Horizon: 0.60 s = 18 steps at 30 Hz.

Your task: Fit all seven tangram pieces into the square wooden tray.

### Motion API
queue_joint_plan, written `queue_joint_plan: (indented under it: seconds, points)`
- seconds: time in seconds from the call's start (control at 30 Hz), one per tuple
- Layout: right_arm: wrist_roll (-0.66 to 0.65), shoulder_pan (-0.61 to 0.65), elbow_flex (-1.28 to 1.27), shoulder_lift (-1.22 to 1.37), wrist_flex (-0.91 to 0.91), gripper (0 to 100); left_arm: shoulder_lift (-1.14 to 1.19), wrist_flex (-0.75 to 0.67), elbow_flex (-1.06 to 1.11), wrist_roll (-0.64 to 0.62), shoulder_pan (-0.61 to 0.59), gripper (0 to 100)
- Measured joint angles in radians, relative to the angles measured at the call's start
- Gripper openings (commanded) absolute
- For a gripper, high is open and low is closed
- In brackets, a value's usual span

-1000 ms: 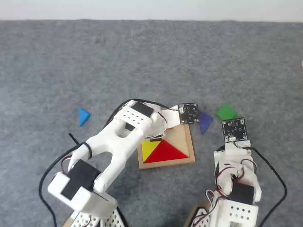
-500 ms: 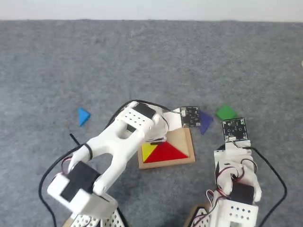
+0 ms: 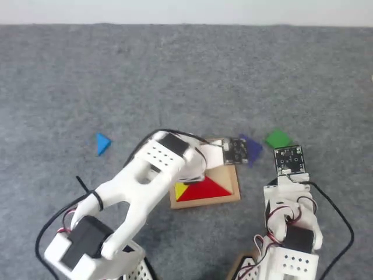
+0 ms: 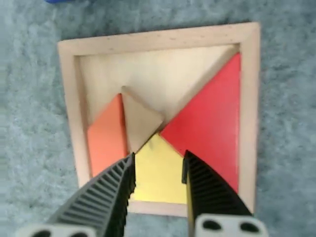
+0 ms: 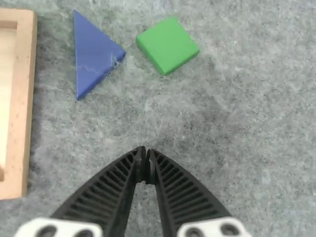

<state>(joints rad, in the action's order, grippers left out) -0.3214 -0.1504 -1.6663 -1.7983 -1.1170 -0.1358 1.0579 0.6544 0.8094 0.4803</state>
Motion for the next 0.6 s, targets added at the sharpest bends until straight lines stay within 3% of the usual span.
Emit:
queue_joint_plan:
  seconds: [0.37,0.6]
  points:
    - [0.000,0.000,0.000,0.000,0.000,0.9,0.000,-0.025,-0.051,-0.199,-0.218,16]
    - [0.000,0.000,0.000,0.000,0.000,0.9,0.000,-0.046,-0.078,-0.379,-0.588,16]
